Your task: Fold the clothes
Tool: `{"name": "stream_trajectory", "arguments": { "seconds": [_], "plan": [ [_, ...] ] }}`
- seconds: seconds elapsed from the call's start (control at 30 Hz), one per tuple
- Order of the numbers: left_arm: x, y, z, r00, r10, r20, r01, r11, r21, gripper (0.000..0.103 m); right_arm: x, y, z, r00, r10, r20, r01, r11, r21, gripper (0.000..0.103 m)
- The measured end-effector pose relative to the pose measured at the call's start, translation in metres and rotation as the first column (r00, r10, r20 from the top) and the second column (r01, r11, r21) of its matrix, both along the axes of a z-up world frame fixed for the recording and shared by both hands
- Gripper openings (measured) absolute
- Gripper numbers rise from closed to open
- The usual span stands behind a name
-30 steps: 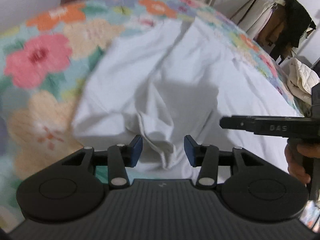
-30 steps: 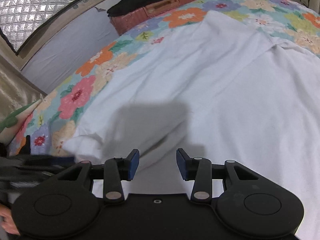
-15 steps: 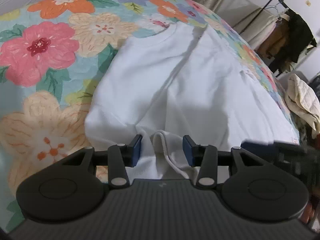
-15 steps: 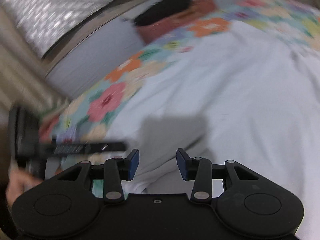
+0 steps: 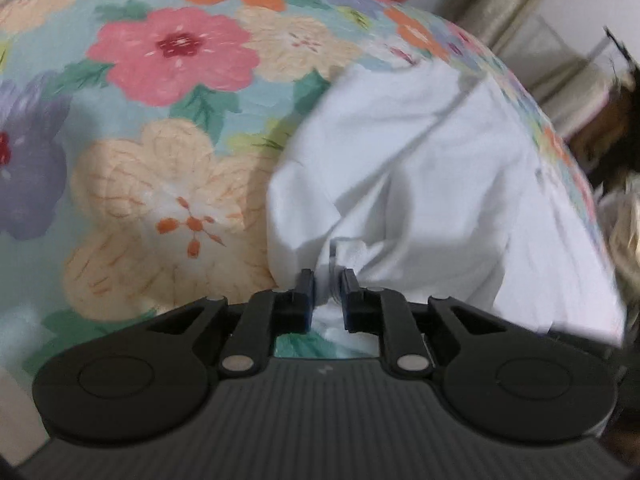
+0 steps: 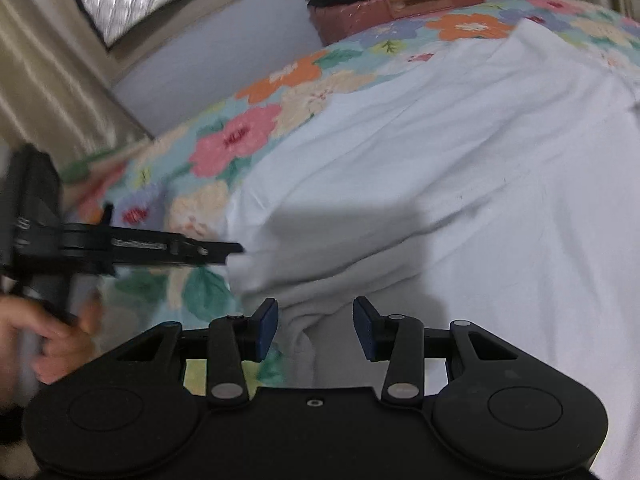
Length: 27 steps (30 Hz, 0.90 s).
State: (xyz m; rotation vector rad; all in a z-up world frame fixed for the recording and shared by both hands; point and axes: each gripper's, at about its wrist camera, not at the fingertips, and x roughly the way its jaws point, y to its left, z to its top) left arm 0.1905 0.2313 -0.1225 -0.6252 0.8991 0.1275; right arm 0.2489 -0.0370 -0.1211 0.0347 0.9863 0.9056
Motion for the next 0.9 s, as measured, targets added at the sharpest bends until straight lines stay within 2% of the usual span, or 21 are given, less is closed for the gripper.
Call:
{"name": "stream_trajectory", "arguments": {
  "seconds": [0.03, 0.1, 0.13, 0.17, 0.23, 0.3, 0.37, 0.47, 0.5, 0.6, 0.67, 0.73, 0.8, 0.83, 0.87, 0.9],
  "plan": [
    [-0.002, 0.002, 0.005, 1.000, 0.017, 0.007, -0.017, 1.000, 0.002, 0.017, -0.004, -0.001, -0.002, 1.000, -0.003, -0.005, 0.003, 1.000, 0.009, 0.047],
    [-0.006, 0.001, 0.014, 1.000, 0.026, 0.013, -0.027, 0.995, 0.095, 0.020, -0.011, 0.003, -0.006, 1.000, 0.014, -0.014, -0.014, 1.000, 0.008, 0.047],
    [-0.007, 0.000, 0.017, 1.000, 0.024, 0.010, -0.025, 0.990, 0.136, 0.020, -0.016, 0.005, -0.008, 0.999, 0.044, -0.018, -0.044, 0.999, 0.002, 0.047],
    [-0.010, 0.001, 0.016, 1.000, 0.023, 0.012, -0.025, 0.990, 0.142, 0.020, -0.021, 0.009, -0.009, 0.996, 0.090, -0.024, -0.090, 0.996, -0.006, 0.047],
    [-0.014, 0.008, 0.015, 0.999, 0.034, 0.032, -0.036, 0.997, 0.067, 0.020, -0.033, 0.011, -0.007, 0.988, 0.151, 0.013, -0.151, 0.988, -0.033, 0.047],
    [-0.010, 0.015, 0.014, 0.998, 0.023, 0.063, -0.021, 0.999, -0.024, 0.023, -0.042, 0.012, -0.001, 0.984, 0.157, 0.082, -0.153, 0.987, -0.051, 0.048],
    [-0.006, 0.013, 0.016, 0.996, 0.000, 0.090, 0.003, 0.999, -0.033, 0.028, -0.046, 0.012, 0.006, 0.979, 0.137, 0.152, -0.132, 0.990, -0.048, 0.048],
    [0.001, 0.004, 0.016, 0.996, -0.033, 0.080, 0.030, 0.999, 0.037, 0.028, -0.047, 0.021, 0.017, 0.958, 0.126, 0.258, -0.113, 0.992, -0.063, 0.047],
    [0.004, 0.004, 0.013, 0.996, -0.037, 0.076, 0.035, 0.999, 0.035, 0.028, -0.049, 0.027, 0.021, 0.944, 0.132, 0.301, -0.111, 0.990, -0.087, 0.047],
    [0.010, 0.010, 0.002, 0.997, -0.047, 0.058, 0.049, 0.998, -0.048, 0.028, -0.053, 0.045, 0.024, 0.906, 0.187, 0.381, -0.131, 0.977, -0.168, 0.049],
    [0.015, 0.012, -0.009, 0.997, -0.070, 0.037, 0.073, 0.992, -0.103, 0.034, -0.051, 0.058, 0.018, 0.901, 0.229, 0.368, -0.162, 0.965, -0.204, 0.050],
    [0.018, 0.012, -0.020, 0.998, -0.065, 0.008, 0.065, 0.989, -0.130, 0.034, -0.045, 0.069, 0.003, 0.908, 0.266, 0.323, -0.201, 0.954, -0.220, 0.050],
    [0.018, 0.013, -0.022, 0.998, -0.055, 0.013, 0.057, 0.988, -0.143, 0.034, -0.043, 0.071, -0.003, 0.915, 0.236, 0.327, -0.175, 0.963, -0.206, 0.045],
    [0.017, 0.014, -0.021, 0.998, -0.052, 0.018, 0.054, 0.988, -0.148, 0.034, -0.042, 0.071, -0.005, 0.918, 0.212, 0.335, -0.153, 0.969, -0.194, 0.038],
    [0.016, 0.015, -0.019, 0.998, -0.049, 0.026, 0.053, 0.988, -0.148, 0.034, -0.041, 0.070, -0.007, 0.920, 0.187, 0.343, -0.130, 0.975, -0.182, 0.022],
    [0.015, 0.016, -0.017, 0.998, -0.046, 0.034, 0.050, 0.987, -0.150, 0.034, -0.039, 0.067, -0.006, 0.929, 0.159, 0.333, -0.114, 0.982, -0.149, 0.017]
  ]
}}
